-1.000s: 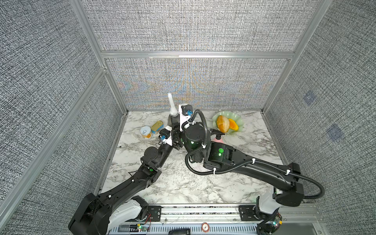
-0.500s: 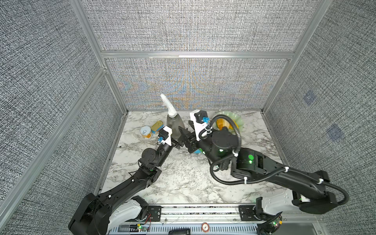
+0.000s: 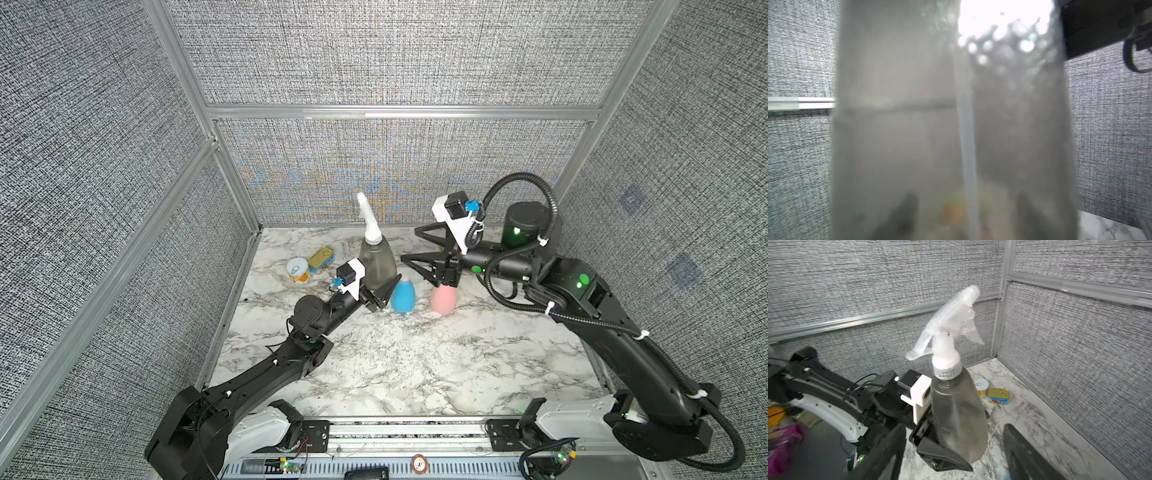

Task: Attach spray nozzles to spray bottles
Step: Screw the spray nozzle on the spray bottle.

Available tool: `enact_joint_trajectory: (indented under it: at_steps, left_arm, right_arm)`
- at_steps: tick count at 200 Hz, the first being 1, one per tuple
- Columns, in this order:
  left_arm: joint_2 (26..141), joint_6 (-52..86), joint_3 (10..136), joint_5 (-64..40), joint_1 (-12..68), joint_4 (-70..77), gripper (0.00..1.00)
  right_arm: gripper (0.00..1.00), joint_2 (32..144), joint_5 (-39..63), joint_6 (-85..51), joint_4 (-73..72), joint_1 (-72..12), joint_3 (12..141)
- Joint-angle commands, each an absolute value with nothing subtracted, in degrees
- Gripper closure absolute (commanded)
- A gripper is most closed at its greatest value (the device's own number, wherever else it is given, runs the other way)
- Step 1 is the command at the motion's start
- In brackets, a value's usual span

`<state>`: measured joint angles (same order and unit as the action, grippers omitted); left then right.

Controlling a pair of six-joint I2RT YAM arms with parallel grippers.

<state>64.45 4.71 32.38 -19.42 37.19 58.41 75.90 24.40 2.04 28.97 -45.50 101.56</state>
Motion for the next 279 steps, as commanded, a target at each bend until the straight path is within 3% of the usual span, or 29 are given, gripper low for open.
enact_joint_trajectory:
  at_steps: [1,62,214,279]
  left_arm:
    - [64.77,6.68,32.81,-23.79,37.09,59.34,0.34]
    - [64.87,7.13,33.13,-24.61,37.09,59.25,0.34]
    - [65.65,6.84,33.45,-24.39,37.07,58.45,0.34]
    - [65.43,6.68,33.48,-24.01,37.09,58.27,0.34]
  right_arm:
    - [0.23,78.20,32.86,4.31,31.75,-44.87,104.51]
    - [0.23,84.21,33.31,1.51,27.89,-44.82,109.50]
    - [0.36,87.17,31.26,0.04,23.81,-45.69,109.56]
    - [0.57,87.01,30.67,1.08,24.15,-46.71,108.48]
